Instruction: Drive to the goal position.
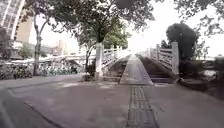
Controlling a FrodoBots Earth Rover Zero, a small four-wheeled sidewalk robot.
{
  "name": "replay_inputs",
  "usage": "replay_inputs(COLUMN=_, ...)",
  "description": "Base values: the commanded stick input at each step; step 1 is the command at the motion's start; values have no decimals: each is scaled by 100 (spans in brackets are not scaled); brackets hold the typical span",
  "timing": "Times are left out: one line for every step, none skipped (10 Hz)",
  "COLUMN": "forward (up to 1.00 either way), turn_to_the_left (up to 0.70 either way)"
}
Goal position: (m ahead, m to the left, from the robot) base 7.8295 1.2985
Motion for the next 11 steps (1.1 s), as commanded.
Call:
replay_inputs(forward=70, turn_to_the_left=0)
replay_inputs(forward=70, turn_to_the_left=0)
replay_inputs(forward=70, turn_to_the_left=0)
replay_inputs(forward=70, turn_to_the_left=0)
replay_inputs(forward=70, turn_to_the_left=0)
replay_inputs(forward=70, turn_to_the_left=-11)
replay_inputs(forward=70, turn_to_the_left=-14)
replay_inputs(forward=70, turn_to_the_left=-14)
replay_inputs(forward=70, turn_to_the_left=-14)
replay_inputs(forward=70, turn_to_the_left=-14)
replay_inputs(forward=70, turn_to_the_left=-14)
